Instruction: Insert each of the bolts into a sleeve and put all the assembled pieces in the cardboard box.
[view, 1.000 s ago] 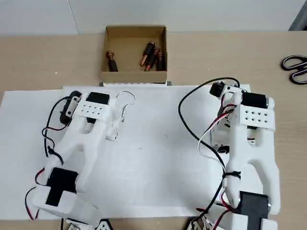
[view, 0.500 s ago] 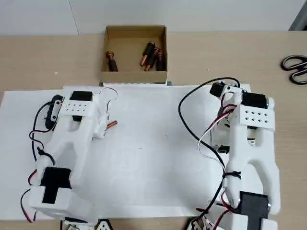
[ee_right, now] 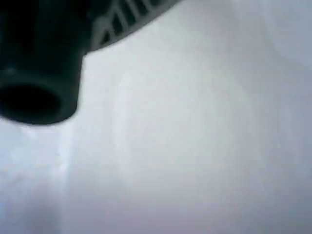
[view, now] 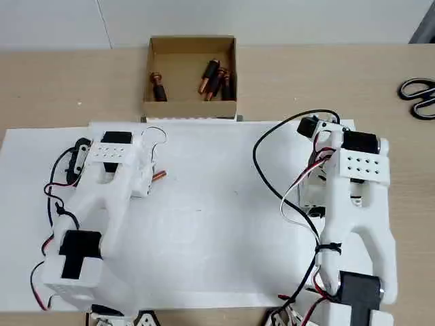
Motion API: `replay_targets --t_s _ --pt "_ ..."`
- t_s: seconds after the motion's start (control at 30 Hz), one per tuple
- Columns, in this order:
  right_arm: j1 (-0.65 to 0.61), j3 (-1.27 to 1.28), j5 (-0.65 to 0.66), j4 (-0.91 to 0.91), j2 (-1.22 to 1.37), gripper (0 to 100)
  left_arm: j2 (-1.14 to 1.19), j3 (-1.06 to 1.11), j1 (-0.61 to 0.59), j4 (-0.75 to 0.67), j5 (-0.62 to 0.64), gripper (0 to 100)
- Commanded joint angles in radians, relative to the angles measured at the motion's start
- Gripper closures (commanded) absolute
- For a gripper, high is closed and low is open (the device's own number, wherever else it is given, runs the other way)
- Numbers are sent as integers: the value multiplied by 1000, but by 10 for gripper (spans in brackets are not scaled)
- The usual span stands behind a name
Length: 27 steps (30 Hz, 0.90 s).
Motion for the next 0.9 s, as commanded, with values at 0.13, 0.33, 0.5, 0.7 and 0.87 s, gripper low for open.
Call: replay_targets --t_s 0.13,0.33,0.5,0.7,0.87 --pt "7 -3 -6 -12 -31 995 2 -4 -94 -11 2 836" --pt "7 -3 -6 -12 -31 995 -6 -4 -107 -6 2 836" --pt "7 -3 -6 -12 -31 995 -6 -4 -91 -6 2 836" --pt "10 -3 -6 -12 -31 995 -3 -62 -86 89 -8 836" --pt "10 -3 -6 -12 -31 995 2 -82 -80 127 -35 836"
